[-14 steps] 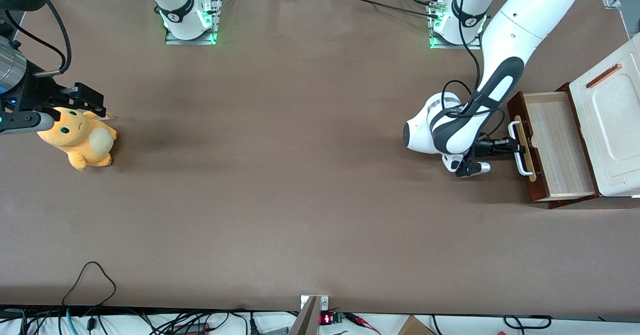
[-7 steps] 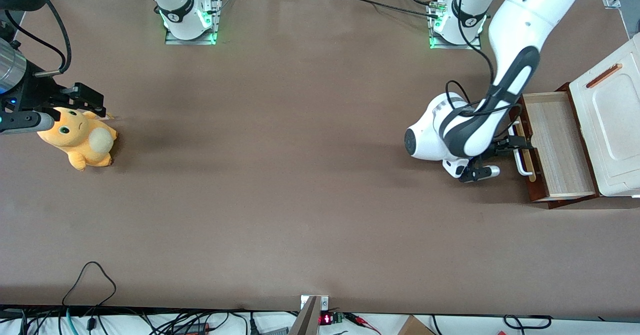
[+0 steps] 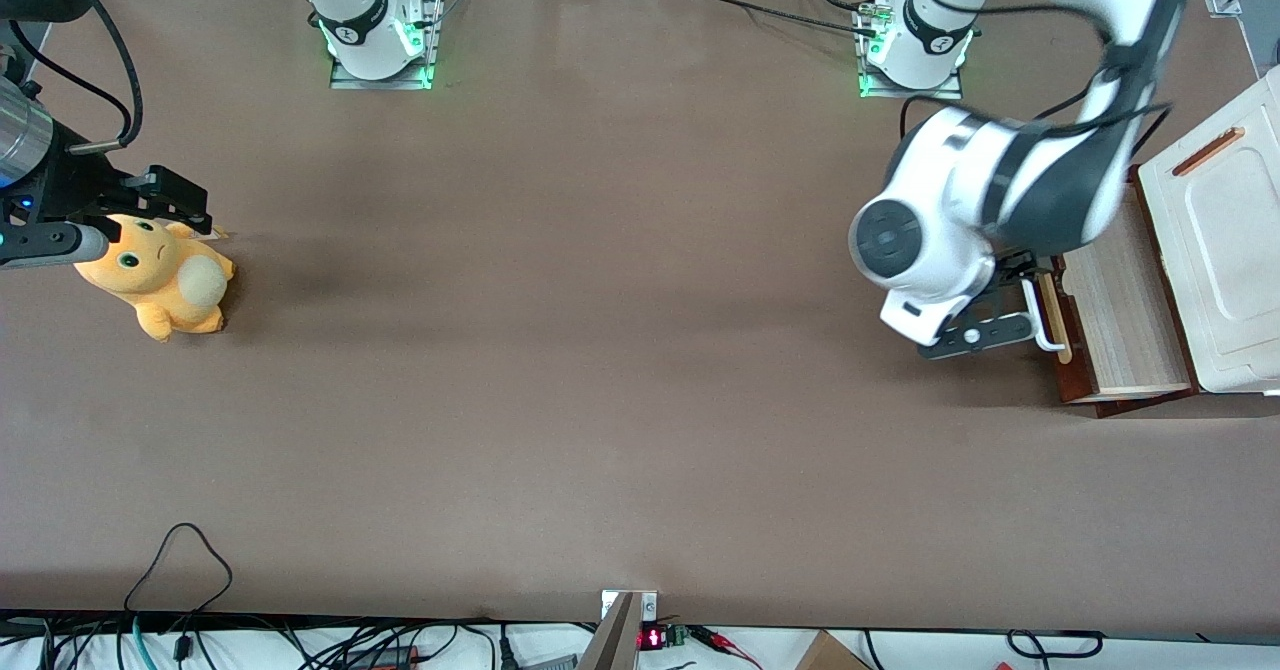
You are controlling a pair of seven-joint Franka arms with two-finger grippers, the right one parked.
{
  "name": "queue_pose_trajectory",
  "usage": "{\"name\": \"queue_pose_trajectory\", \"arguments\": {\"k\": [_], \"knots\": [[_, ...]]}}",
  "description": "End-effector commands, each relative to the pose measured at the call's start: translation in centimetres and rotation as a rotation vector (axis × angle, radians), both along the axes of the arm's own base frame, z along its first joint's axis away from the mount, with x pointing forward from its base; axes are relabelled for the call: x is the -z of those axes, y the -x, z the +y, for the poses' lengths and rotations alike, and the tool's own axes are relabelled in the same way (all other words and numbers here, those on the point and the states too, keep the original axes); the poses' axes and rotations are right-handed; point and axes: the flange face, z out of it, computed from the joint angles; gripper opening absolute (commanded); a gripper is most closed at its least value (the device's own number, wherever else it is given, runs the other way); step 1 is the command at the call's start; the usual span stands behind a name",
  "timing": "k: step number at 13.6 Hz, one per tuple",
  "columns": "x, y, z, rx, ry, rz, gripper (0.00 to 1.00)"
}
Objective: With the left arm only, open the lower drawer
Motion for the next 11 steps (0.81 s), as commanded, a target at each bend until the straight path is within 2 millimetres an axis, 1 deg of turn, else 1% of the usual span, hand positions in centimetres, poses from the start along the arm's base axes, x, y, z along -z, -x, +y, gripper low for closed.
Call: {"name": "queue_pose_trajectory", "arguments": {"k": [1, 2, 3, 4, 5, 6, 7, 9, 11], "knots": [[-7.1, -0.4, 3.5, 0.044, 0.266, -0.016, 1.00], [-8.9, -0.6, 6.4, 0.069, 0.338, -0.032, 1.00], [-9.9, -0.6, 8.6, 0.070, 0.416, -0.043, 1.00], [-10.8, -0.4, 10.1, 0.073, 0.478, -0.050, 1.00], [-11.6, -0.2, 11.4, 0.088, 0.493, -0.071, 1.00], [-11.9, 0.2, 11.8, 0.120, 0.498, -0.096, 1.00], [-11.8, 0.6, 12.3, 0.142, 0.501, -0.125, 1.00], [-11.1, 1.3, 12.4, 0.165, 0.525, -0.153, 1.00], [-11.2, 1.3, 12.4, 0.186, 0.530, -0.148, 1.00]]}}
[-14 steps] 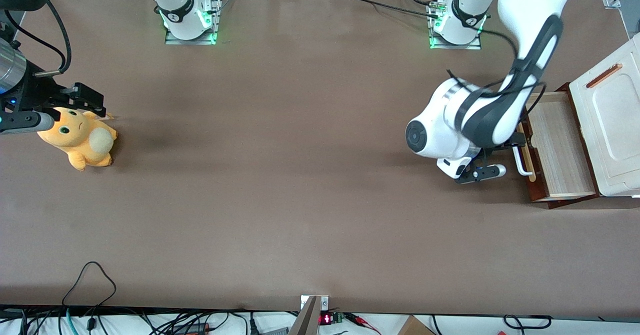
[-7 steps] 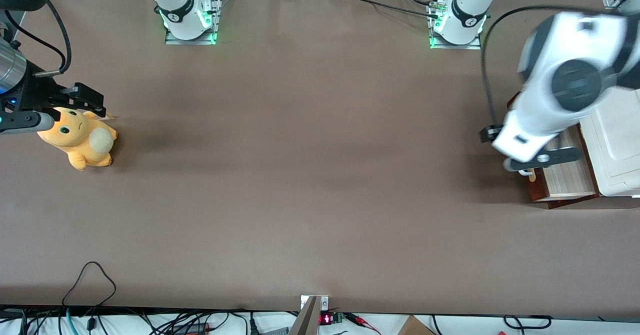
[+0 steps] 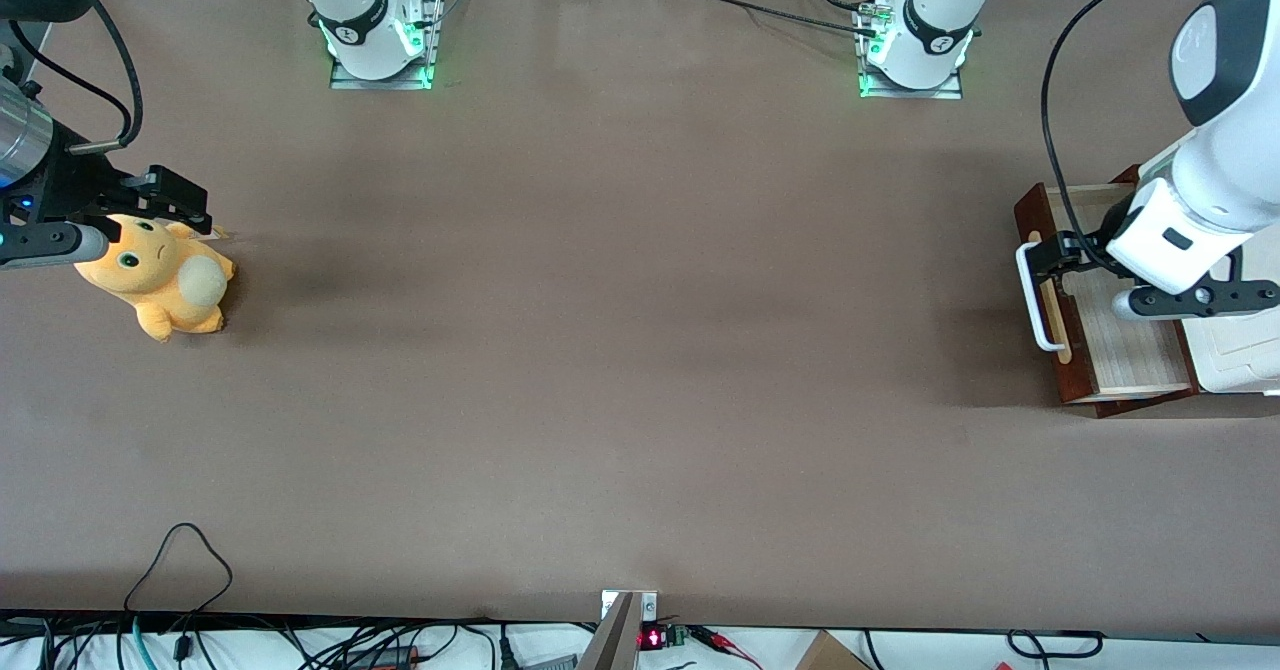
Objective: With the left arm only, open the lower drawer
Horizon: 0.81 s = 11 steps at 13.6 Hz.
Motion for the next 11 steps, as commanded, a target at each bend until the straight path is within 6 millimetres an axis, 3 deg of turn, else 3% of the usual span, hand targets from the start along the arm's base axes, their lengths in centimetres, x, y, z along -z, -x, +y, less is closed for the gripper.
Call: {"name": "queue_pose_trajectory", "arguments": {"k": [1, 11], "knots": [[-0.45, 1.17, 0.15, 0.051, 0.026, -0.015, 1.00], [-0.46, 1.15, 0.35, 0.062, 0.066, -0.010, 1.00]]}}
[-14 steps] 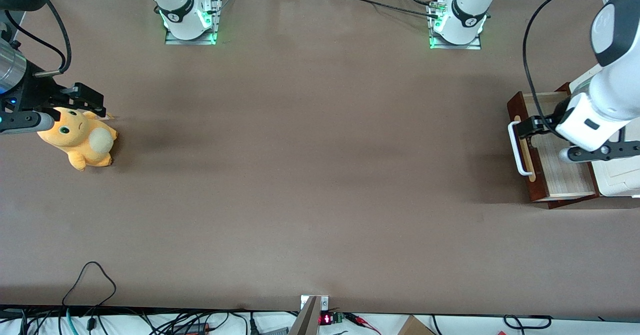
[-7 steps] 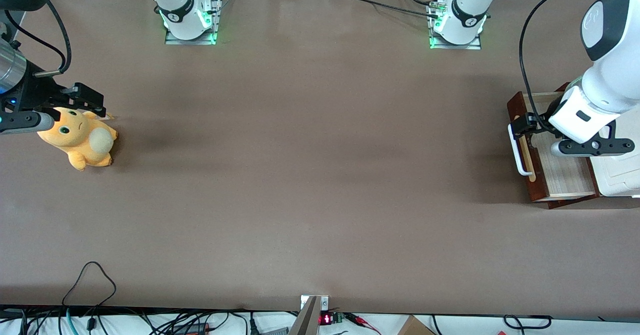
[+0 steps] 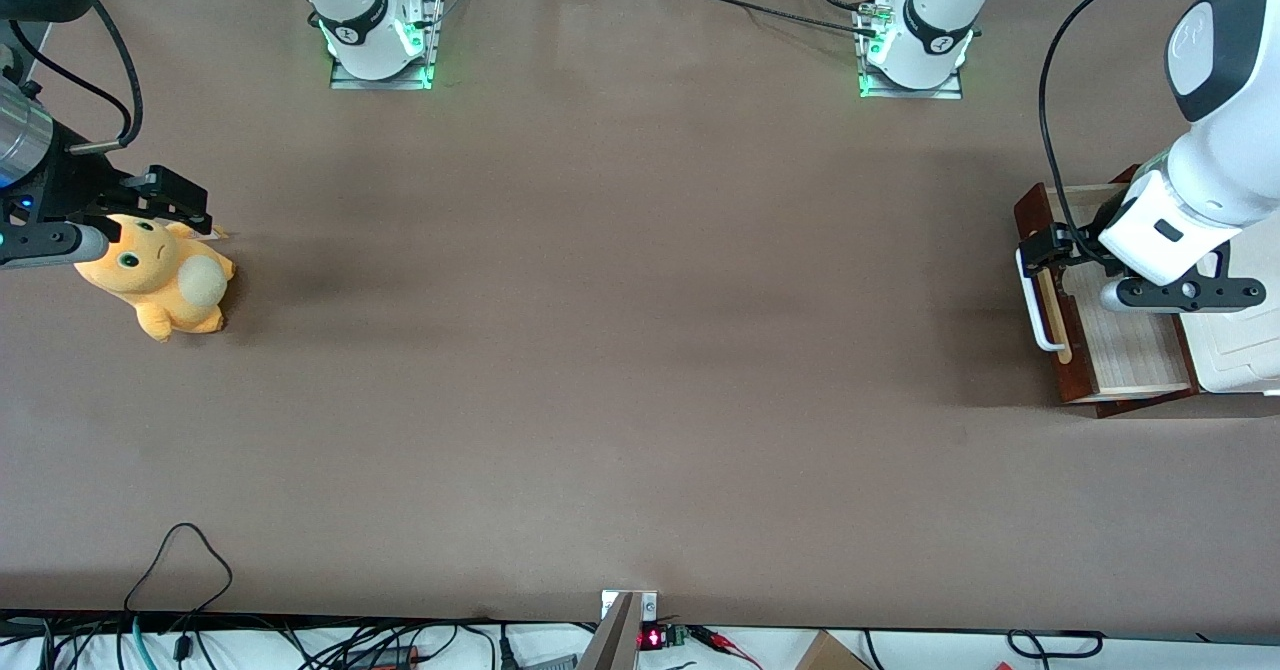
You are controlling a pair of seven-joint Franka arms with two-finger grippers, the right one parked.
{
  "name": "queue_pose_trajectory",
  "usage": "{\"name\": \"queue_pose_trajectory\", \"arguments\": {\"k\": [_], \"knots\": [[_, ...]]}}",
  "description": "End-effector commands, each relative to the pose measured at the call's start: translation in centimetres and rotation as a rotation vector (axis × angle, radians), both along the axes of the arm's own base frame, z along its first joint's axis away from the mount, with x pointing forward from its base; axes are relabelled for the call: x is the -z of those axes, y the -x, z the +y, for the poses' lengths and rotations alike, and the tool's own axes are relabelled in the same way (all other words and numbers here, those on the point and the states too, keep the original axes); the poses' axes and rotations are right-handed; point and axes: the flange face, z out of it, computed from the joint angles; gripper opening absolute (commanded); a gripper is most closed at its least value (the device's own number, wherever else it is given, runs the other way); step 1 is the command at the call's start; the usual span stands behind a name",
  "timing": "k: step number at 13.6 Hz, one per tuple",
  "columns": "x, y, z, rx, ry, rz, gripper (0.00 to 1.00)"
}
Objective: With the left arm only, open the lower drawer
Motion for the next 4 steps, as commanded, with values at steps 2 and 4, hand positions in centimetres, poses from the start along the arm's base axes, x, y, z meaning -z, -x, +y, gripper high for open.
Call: {"name": "queue_pose_trajectory", "arguments": {"k": [2, 4], "knots": [[-0.86, 0.63, 0.50, -0.014, 0.072, -0.019, 1.00], [-0.86, 0.61, 0.91, -0.013, 0.075, -0.019, 1.00]]}}
